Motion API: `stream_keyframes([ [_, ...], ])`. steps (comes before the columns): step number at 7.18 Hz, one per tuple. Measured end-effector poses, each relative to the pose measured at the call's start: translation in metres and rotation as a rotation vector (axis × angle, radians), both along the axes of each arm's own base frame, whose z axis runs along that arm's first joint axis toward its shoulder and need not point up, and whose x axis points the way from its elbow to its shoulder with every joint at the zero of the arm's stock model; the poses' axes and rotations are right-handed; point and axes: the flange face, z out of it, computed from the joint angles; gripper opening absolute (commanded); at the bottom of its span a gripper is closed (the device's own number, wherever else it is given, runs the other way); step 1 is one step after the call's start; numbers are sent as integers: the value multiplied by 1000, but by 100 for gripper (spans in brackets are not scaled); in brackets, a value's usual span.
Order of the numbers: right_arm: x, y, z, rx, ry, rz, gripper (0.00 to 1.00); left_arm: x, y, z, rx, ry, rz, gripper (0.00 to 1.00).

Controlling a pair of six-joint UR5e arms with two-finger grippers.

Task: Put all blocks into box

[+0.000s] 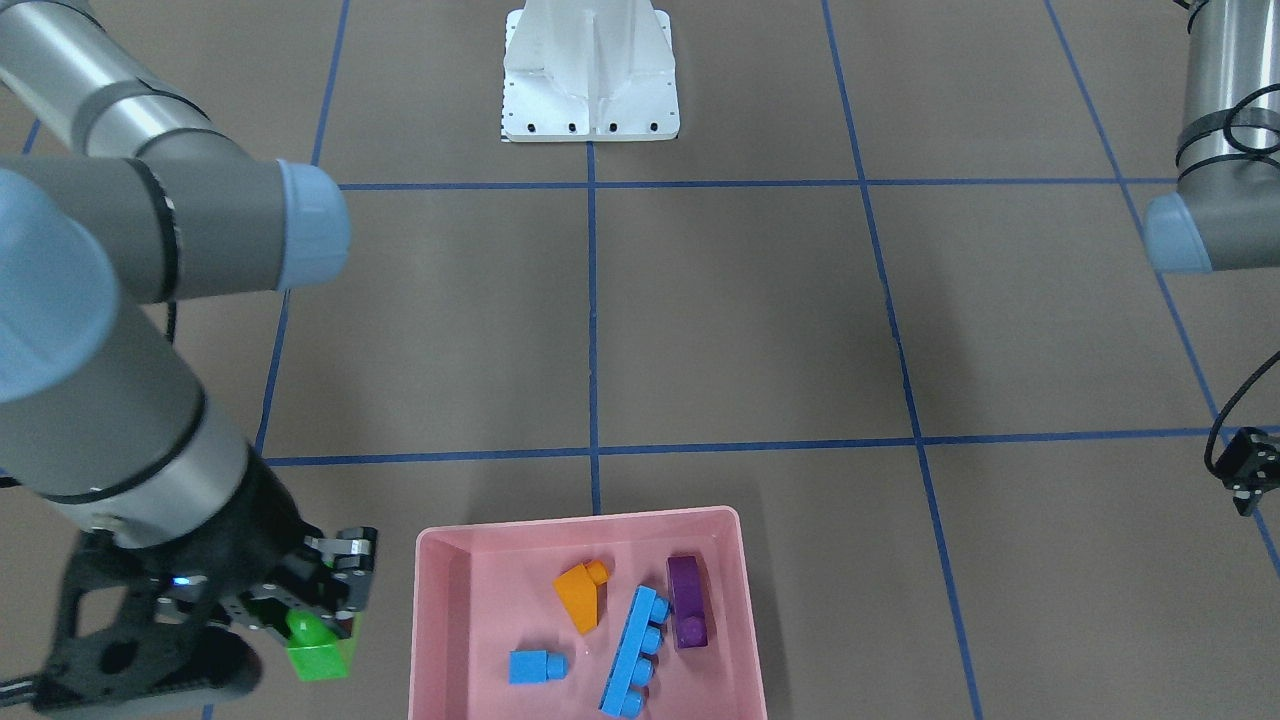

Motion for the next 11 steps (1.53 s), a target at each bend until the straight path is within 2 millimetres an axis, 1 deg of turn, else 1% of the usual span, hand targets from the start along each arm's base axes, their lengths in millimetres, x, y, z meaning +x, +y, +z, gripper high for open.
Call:
stream_keyframes([
  [1,-44,4,1,10,-7,20,0,-4,7,13,-10,-5,-27,100],
  [2,-76,12,5,19,-11,22,0,-7,10,19,-23,-7,-68,100],
  [3,-94,16,9,28,-12,21,99,-8,11,21,-27,-8,-89,100],
  [4,-103,19,13,32,-10,20,100,-8,11,22,-28,-10,-96,100],
  [5,-107,20,15,35,-8,18,100,-8,11,23,-28,-12,-98,100],
  [7,-104,23,9,88,7,-21,100,-10,15,29,-31,-16,-97,100],
  [8,-89,26,6,121,21,-57,100,-12,20,39,-48,-26,-88,100],
  [9,-48,18,11,94,21,-86,100,-14,26,51,-69,-45,-48,100],
  [10,8,5,26,41,-2,-126,100,-21,32,59,-88,-49,9,100],
  [11,65,-1,53,-4,-29,-163,100,-39,37,66,-115,-10,53,100],
])
